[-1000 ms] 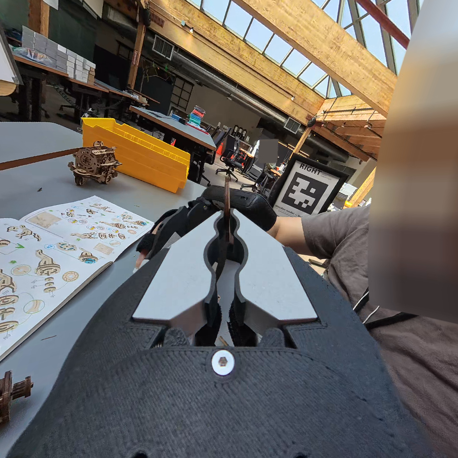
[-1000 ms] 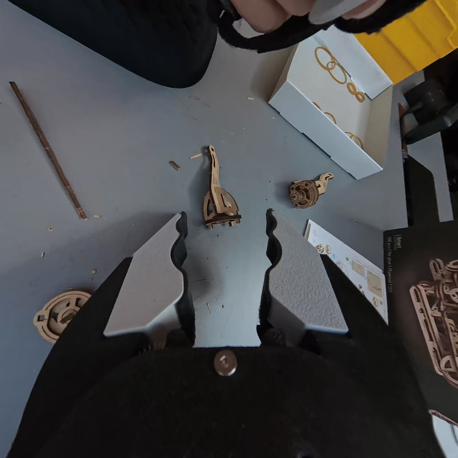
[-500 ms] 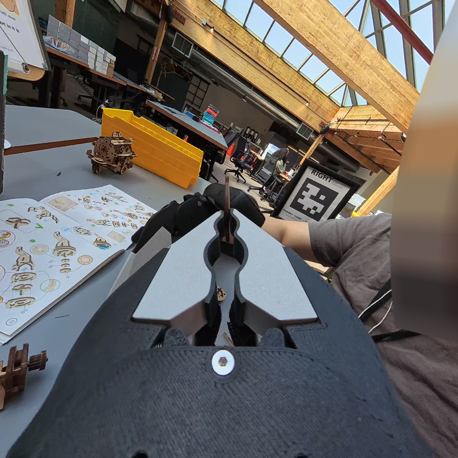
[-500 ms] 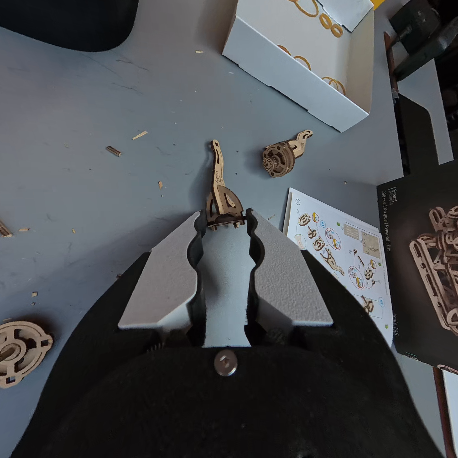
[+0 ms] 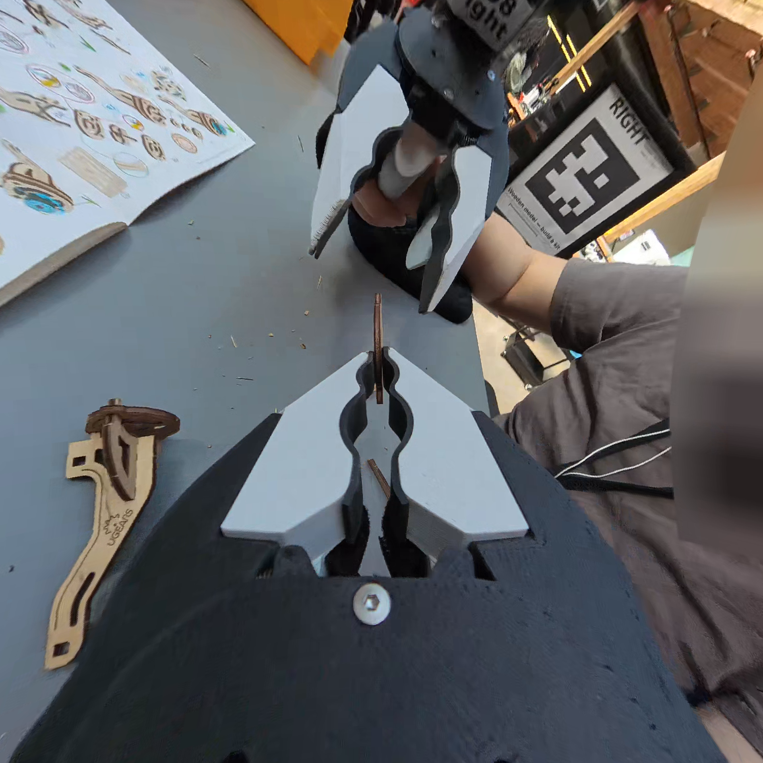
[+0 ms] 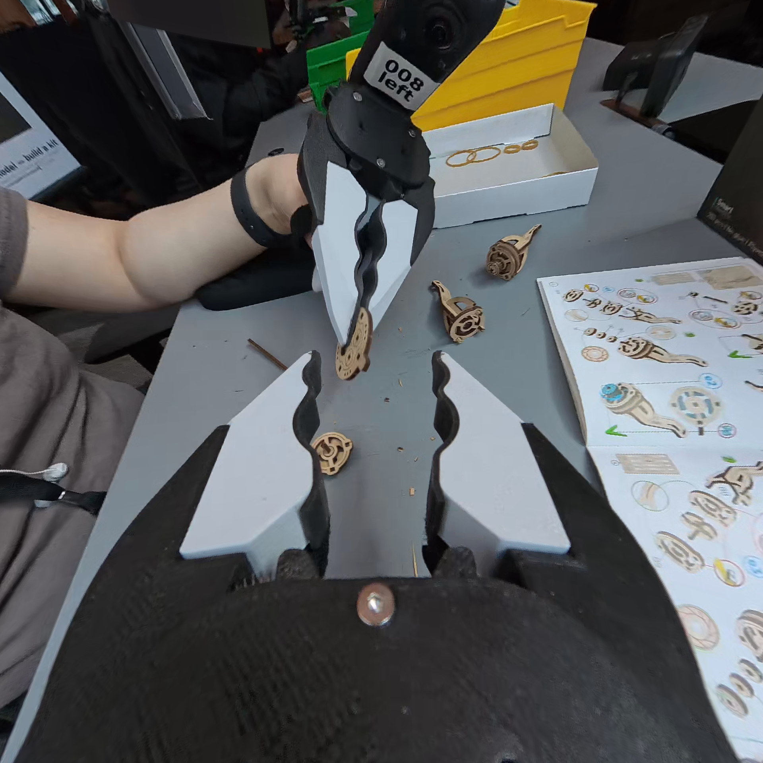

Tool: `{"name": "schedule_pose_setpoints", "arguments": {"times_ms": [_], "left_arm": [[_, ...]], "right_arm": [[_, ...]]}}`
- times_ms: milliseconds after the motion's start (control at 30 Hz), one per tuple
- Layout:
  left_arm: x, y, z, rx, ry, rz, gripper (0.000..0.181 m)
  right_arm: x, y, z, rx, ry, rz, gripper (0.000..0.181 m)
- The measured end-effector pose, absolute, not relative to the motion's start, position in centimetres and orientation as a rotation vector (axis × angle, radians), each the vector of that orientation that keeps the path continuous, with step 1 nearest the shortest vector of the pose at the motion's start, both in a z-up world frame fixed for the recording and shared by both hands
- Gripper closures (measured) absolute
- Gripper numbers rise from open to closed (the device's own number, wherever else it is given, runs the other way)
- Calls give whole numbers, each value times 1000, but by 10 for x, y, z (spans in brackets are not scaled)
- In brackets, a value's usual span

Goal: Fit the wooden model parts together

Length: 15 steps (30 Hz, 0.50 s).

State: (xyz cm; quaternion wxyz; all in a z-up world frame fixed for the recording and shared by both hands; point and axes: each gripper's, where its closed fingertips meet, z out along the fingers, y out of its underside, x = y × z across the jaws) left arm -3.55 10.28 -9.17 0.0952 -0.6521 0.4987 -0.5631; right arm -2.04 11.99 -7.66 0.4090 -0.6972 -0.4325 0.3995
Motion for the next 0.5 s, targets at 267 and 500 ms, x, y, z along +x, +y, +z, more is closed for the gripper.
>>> {"name": "schedule_pose_setpoints", "arguments": {"times_ms": [267, 500], "left_arm": [[-28, 91, -118, -1990, 1611, -1542, 181], [-25, 93, -129, -2015, 1627, -1492, 181]], "right_arm": [[-25, 107, -93, -1874, -1127, 1168, 154], [-30, 105, -121, -1980, -1204, 1113, 178]]}}
